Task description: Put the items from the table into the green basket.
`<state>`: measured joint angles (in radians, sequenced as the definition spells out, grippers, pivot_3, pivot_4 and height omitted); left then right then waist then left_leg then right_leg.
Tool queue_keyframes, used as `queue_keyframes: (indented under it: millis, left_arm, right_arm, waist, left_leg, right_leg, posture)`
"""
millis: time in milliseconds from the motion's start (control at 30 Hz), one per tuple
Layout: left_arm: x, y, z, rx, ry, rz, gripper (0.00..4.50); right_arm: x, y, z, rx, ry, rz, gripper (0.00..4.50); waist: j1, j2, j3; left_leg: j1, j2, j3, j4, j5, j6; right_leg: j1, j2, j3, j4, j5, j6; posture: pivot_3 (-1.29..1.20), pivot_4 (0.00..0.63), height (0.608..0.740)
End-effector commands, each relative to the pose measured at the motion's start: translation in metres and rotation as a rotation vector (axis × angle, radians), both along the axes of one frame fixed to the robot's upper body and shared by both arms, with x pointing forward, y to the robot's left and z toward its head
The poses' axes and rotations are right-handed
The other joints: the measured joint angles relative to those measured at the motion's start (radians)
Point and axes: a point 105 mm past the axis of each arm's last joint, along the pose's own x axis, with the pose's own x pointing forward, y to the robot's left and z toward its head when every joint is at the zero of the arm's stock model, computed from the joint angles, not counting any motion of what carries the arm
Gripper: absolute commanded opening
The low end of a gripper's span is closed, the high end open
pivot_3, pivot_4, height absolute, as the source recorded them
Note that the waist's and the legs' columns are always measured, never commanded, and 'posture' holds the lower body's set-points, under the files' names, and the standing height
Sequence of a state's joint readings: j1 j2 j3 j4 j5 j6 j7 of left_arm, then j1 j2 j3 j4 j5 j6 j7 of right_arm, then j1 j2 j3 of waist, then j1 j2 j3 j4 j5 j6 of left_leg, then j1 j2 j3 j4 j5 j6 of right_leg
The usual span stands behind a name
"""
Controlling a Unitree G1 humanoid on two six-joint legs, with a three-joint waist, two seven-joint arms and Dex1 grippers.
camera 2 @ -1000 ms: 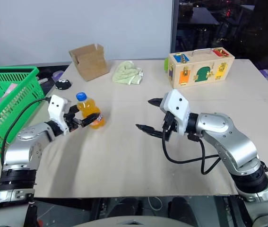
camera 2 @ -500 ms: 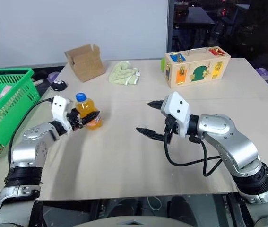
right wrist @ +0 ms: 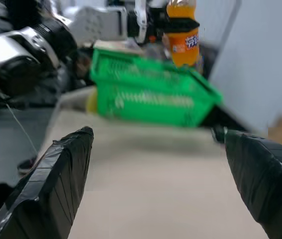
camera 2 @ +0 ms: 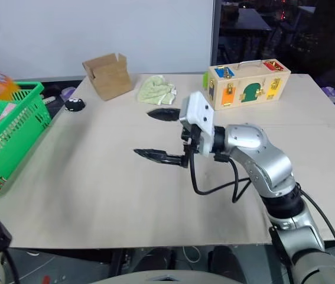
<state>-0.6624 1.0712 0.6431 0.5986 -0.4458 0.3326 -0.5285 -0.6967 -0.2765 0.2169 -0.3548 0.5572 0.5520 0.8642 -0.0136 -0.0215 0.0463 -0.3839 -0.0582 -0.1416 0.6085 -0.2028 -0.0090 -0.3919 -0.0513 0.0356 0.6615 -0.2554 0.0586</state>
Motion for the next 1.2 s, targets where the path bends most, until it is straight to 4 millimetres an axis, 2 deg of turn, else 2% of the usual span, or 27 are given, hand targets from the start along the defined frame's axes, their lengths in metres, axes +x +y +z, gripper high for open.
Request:
queue_keyframes:
  millis: [33, 200, 333, 533, 833, 867, 967, 1000, 1067, 1200]
  left_arm:
    - [-0.018, 0.021, 0.022, 0.12, -0.005, 0.09, 2.81]
    - [-0.042, 0.058, 0.015, 0.186, 0.097, 0.243, 2.81]
    - [-0.053, 0.074, -0.004, 0.205, 0.183, 0.312, 2.81]
    - [-0.052, 0.079, -0.035, 0.176, 0.242, 0.318, 2.81]
    - [-0.049, 0.079, -0.042, 0.151, 0.223, 0.316, 2.81]
    - [-0.049, 0.08, -0.043, 0.151, 0.227, 0.319, 3.31]
    - [-0.054, 0.082, -0.039, 0.154, 0.175, 0.348, 4.3]
    - [-0.056, 0.083, -0.035, 0.13, 0.129, 0.356, 4.43]
    - [-0.057, 0.081, -0.029, 0.131, 0.074, 0.349, 4.43]
    - [-0.048, 0.067, -0.02, 0.151, 0.01, 0.276, 4.43]
  right_arm:
    - [-0.005, 0.002, 0.021, 0.058, -0.025, 0.046, 4.5]
    - [-0.008, 0.004, 0.02, 0.021, -0.012, 0.067, 4.5]
    - [-0.009, 0.002, 0.018, 0.003, -0.009, 0.062, 4.5]
    - [-0.009, -0.001, 0.013, -0.025, -0.013, 0.044, 4.5]
    - [-0.008, -0.003, 0.011, -0.04, -0.014, 0.032, 4.5]
    - [-0.008, -0.003, 0.01, -0.041, -0.014, 0.03, 4.5]
    - [-0.008, -0.003, 0.011, -0.041, -0.016, 0.022, 4.5]
    - [-0.008, -0.004, 0.011, -0.041, -0.016, 0.021, 4.5]
    - [-0.008, -0.004, 0.012, -0.042, -0.018, 0.018, 4.5]
    - [-0.007, -0.004, 0.012, -0.043, -0.015, 0.017, 4.5]
  waist:
    - [0.019, -0.001, -0.001]
    - [0.042, -0.004, -0.002]
    - [0.066, -0.008, -0.003]
    - [0.083, -0.012, -0.006]
    - [0.074, -0.014, -0.007]
    - [0.072, -0.014, -0.007]
    - [0.063, -0.014, -0.007]
    - [0.06, -0.014, -0.007]
    - [0.052, -0.014, -0.007]
    - [0.051, -0.014, -0.007]
  left_leg:
    - [0.0, 0.0, -0.001, -0.001, 0.0, -0.001]
    - [-0.001, -0.001, -0.001, -0.002, 0.0, -0.002]
    - [-0.002, -0.001, 0.0, -0.001, 0.0, -0.002]
    - [-0.002, 0.001, 0.001, -0.001, 0.0, -0.003]
    - [-0.002, 0.002, 0.002, -0.001, 0.0, -0.003]
    - [-0.002, 0.002, 0.002, -0.001, 0.0, -0.003]
    - [-0.002, 0.002, 0.002, -0.001, 0.0, -0.003]
    - [-0.002, 0.002, 0.002, -0.001, 0.0, -0.003]
    - [-0.002, 0.002, 0.002, -0.001, 0.0, -0.003]
    - [-0.002, 0.004, 0.002, -0.001, 0.0, -0.003]
  right_leg:
    - [0.0, 0.0, 0.0, 0.0, 0.0, 0.0]
    - [-0.001, 0.001, -0.003, 0.001, 0.0, 0.0]
    - [-0.001, 0.001, -0.004, 0.001, 0.0, 0.0]
    - [-0.001, 0.001, -0.006, 0.001, 0.0, 0.0]
    - [-0.001, 0.001, -0.005, 0.001, 0.0, 0.0]
    - [-0.001, 0.001, -0.005, 0.001, 0.0, 0.0]
    - [-0.001, 0.001, -0.005, 0.001, 0.0, 0.0]
    - [-0.001, 0.001, -0.005, 0.001, 0.0, 0.0]
    - [-0.001, 0.0, -0.005, 0.001, 0.0, 0.0]
    - [-0.001, 0.0, -0.005, 0.001, 0.0, 0.0]
  posture:
    - [0.16, 0.0, 0.74]
    - [0.16, 0.0, 0.74]
    - [0.15, 0.0, 0.74]
    - [0.13, 0.0, 0.74]
    - [0.11, 0.0, 0.74]
    - [0.11, 0.0, 0.74]
    - [0.09, 0.0, 0.74]
    - [0.09, 0.0, 0.74]
    - [0.1, 0.0, 0.74]
    - [0.11, 0.0, 0.74]
